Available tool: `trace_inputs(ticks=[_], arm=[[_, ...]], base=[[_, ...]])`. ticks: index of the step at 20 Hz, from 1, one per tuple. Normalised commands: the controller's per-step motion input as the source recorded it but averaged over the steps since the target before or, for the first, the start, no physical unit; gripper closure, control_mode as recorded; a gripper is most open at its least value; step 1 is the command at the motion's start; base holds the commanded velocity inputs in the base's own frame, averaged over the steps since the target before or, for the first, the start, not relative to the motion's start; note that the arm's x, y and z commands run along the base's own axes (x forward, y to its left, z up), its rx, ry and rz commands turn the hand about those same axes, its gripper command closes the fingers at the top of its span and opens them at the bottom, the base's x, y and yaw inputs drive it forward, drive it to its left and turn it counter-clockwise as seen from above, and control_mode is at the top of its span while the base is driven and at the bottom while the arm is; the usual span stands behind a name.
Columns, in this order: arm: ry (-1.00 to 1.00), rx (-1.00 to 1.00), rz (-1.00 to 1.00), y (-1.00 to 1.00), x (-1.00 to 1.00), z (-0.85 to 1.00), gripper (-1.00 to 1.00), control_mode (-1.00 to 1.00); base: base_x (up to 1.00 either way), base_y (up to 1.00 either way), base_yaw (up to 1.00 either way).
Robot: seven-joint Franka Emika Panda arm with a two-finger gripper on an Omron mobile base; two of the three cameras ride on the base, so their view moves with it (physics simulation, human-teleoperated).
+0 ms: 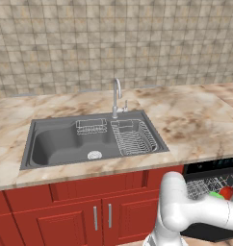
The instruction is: Pick up the cup and bowl from the counter, place them in the dishwasher, and close the dishwasher door.
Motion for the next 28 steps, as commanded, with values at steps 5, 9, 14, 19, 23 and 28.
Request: trace_inputs(ticks=[5, 9, 14, 19, 23, 28], arm=[[-0.01, 0.0, 0.0, 0.47, 0.0, 0.0, -1.0, -1.0], [0.0, 0.0, 0.0, 0.56, 0.0, -0.04, -1.0, -1.0], [0.0, 0.0, 0.0, 0.49, 0.01, -0.11, -1.0, -1.0], [0.0, 0.0, 0.0, 0.43, 0.0, -0.1, -1.0, -1.0], [0.0, 0.0, 0.0, 0.32, 0.0, -0.11, -1.0, -1.0], [0.0, 0.0, 0.0, 0.26, 0.0, -0.11, -1.0, -1.0]], base=[[0.0, 0.0, 0.0], [0.0, 0.0, 0.0], [0.0, 0.0, 0.0], [0.0, 0.0, 0.0], [0.0, 0.0, 0.0], [0.0, 0.0, 0.0]])
